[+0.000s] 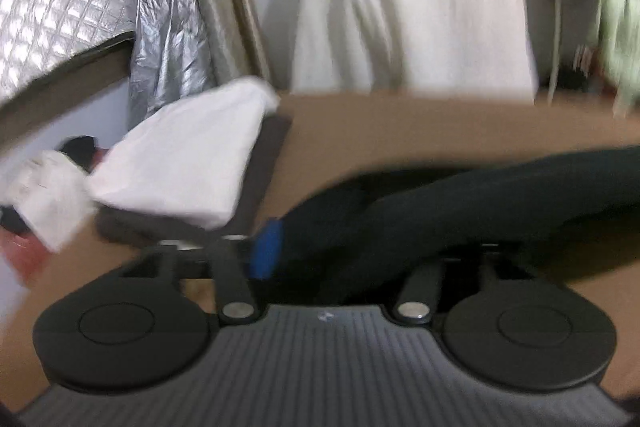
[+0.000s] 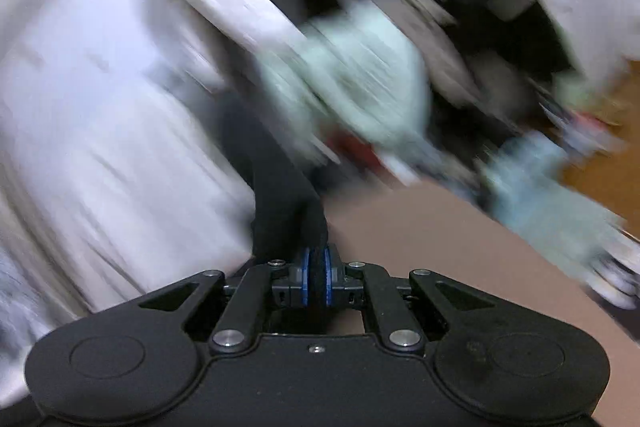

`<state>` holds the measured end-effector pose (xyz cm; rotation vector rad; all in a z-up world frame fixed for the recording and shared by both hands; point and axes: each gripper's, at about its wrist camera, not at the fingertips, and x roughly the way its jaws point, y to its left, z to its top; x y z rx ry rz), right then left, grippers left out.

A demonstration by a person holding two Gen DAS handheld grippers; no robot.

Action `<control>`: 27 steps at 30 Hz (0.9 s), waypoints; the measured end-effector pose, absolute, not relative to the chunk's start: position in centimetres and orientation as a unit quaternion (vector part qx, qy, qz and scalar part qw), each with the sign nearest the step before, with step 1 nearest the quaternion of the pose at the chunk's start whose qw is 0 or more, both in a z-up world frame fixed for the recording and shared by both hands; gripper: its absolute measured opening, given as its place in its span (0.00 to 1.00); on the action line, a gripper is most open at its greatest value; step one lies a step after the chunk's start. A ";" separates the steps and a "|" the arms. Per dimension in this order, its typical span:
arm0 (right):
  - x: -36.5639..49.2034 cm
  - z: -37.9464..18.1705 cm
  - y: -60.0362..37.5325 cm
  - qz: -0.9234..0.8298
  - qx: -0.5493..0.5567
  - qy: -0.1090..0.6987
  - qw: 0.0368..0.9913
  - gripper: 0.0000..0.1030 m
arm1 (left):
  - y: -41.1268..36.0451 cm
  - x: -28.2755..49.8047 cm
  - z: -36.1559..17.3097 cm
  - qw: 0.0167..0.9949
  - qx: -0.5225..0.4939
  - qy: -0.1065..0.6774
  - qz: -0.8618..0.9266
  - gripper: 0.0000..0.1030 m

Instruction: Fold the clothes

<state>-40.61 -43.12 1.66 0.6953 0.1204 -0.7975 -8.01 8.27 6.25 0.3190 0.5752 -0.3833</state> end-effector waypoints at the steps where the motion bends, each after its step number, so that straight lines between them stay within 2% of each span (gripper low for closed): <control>1: -41.0 0.9 -43.4 -0.387 0.348 0.070 0.851 0.13 | 7.9 -8.1 5.3 0.921 0.177 0.296 -0.180 0.63; 3: -41.9 -0.6 -43.9 -0.401 0.382 0.094 0.827 0.18 | 7.4 -7.9 3.4 0.902 0.206 0.337 -0.175 0.63; 6: -43.2 -2.8 -44.8 -0.419 0.430 0.130 0.789 0.20 | 7.3 -7.5 2.3 0.888 0.196 0.371 -0.186 0.62; 9: -44.5 -5.1 -45.6 -0.436 0.476 0.165 0.746 0.47 | 7.7 -7.4 3.1 0.904 0.175 0.348 -0.179 0.60; 11: -45.0 -6.2 -46.0 -0.441 0.494 0.183 0.727 0.48 | 8.0 -7.3 3.5 0.908 0.154 0.343 -0.185 0.47; 13: -44.6 -6.0 -46.1 -0.435 0.480 0.187 0.738 0.48 | 8.0 -7.7 3.8 0.908 0.136 0.338 -0.206 0.08; 14: -44.5 -6.0 -46.3 -0.430 0.476 0.188 0.744 0.48 | 8.2 -8.2 4.2 0.913 0.114 0.327 -0.215 0.07; 17: -47.4 -5.0 -45.7 -0.427 0.470 0.189 0.749 0.52 | 8.6 -10.7 6.0 0.922 0.100 0.290 -0.238 0.07; 19: -48.9 -4.6 -47.0 -0.416 0.451 0.188 0.767 0.64 | 9.0 -12.2 6.6 0.922 0.120 0.280 -0.240 0.07; 20: -49.4 -4.5 -47.5 -0.400 0.440 0.193 0.780 0.67 | 9.1 -12.5 6.6 0.919 0.133 0.285 -0.236 0.07; 23: -49.4 -5.2 -48.7 -0.345 0.401 0.248 0.812 0.69 | 9.2 -12.8 5.8 0.901 0.175 0.330 -0.219 0.11; 25: -48.3 -5.5 -48.6 -0.337 0.333 0.307 0.826 0.69 | 9.4 -12.5 4.7 0.884 0.188 0.379 -0.201 0.19; 27: -47.1 -6.0 -48.4 -0.319 0.257 0.344 0.845 0.70 | 10.0 -12.7 4.5 0.881 0.162 0.399 -0.197 0.22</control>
